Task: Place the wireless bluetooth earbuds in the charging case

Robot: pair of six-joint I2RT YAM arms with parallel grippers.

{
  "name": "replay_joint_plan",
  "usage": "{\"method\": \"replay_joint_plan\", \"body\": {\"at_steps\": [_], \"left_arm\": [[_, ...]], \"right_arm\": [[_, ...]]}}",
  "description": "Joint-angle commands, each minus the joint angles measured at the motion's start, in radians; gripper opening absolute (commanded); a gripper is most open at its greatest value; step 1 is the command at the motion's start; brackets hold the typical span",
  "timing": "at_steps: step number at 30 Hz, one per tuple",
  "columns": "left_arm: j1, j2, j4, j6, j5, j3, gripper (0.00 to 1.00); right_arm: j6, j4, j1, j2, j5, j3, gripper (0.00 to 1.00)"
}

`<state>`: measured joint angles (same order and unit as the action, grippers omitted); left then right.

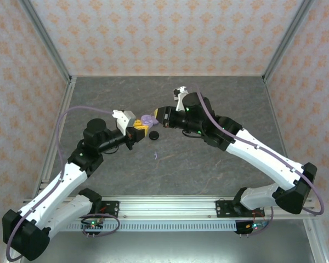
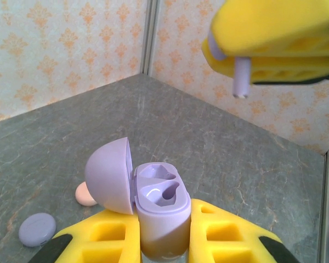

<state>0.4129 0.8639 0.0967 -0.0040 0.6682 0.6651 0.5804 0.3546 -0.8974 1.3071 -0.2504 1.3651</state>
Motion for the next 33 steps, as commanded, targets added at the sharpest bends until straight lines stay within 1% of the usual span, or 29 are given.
{"method": "replay_joint_plan", "body": {"at_steps": [1, 10, 14, 23, 33], "left_arm": [[0.015, 0.001, 0.076, -0.006, 0.001, 0.039, 0.00], [0.024, 0.004, 0.075, -0.010, -0.006, 0.041, 0.00], [0.024, 0.004, 0.072, -0.011, -0.007, 0.042, 0.00], [0.025, 0.006, 0.059, -0.003, -0.015, 0.045, 0.00], [0.024, 0.006, 0.053, 0.001, -0.022, 0.047, 0.00]], "right_arm": [[0.030, -0.099, -0.017, 0.007, 0.060, -0.005, 0.17], [0.034, -0.109, -0.040, 0.082, 0.087, -0.001, 0.17], [0.024, -0.082, -0.042, 0.102, 0.092, 0.017, 0.17], [0.005, -0.025, -0.043, 0.087, 0.122, 0.005, 0.17], [0.019, 0.012, -0.043, 0.093, 0.082, 0.013, 0.17]]}}
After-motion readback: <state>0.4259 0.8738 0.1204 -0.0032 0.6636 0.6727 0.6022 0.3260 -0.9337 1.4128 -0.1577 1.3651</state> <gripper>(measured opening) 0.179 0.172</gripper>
